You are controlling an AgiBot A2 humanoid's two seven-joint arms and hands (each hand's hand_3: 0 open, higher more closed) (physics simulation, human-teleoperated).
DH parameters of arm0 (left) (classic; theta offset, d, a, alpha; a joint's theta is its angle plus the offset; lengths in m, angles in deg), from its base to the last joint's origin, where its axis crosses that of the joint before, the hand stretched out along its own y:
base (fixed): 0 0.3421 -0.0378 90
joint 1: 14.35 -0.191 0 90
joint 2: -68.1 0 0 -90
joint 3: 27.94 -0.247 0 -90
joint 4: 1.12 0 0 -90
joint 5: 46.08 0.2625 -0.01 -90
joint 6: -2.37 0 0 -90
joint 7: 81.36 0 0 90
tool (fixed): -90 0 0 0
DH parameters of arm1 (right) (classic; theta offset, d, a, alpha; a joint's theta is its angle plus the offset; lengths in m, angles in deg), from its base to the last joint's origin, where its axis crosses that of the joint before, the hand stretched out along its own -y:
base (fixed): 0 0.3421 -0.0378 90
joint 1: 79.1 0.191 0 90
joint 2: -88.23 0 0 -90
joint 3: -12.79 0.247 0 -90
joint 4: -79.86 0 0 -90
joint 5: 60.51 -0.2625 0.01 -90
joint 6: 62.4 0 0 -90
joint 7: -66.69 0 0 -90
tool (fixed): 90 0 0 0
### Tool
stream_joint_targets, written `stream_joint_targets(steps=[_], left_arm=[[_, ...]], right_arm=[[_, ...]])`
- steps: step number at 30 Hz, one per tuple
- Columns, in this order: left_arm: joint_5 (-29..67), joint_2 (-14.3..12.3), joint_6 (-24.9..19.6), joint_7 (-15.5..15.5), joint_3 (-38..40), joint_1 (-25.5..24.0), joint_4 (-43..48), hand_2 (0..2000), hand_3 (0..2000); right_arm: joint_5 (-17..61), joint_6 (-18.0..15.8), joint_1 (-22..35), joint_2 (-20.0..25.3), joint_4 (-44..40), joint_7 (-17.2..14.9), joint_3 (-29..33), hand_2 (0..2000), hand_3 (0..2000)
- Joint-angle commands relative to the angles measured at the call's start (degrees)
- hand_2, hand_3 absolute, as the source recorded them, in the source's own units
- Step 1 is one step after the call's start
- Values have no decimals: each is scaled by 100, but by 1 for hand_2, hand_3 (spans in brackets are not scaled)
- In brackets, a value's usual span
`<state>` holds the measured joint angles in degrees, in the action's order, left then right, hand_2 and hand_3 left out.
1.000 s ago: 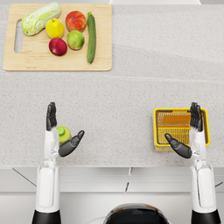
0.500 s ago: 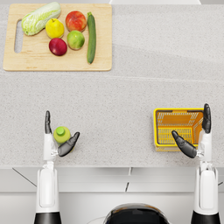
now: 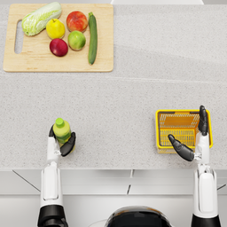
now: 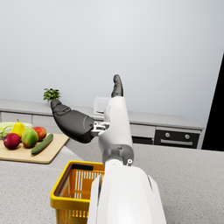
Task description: Pick up the green tea and place it into the yellow basket
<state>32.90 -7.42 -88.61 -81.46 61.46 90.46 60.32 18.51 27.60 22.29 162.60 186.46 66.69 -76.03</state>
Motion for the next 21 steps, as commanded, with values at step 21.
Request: stream_joint_targets(steps=[21], left_arm=[[3,-988,-216,-41,-2200,980,3599,2000,2000]], right_arm=[[509,0,1189,1218,-1140,0,-2469,0,0]])
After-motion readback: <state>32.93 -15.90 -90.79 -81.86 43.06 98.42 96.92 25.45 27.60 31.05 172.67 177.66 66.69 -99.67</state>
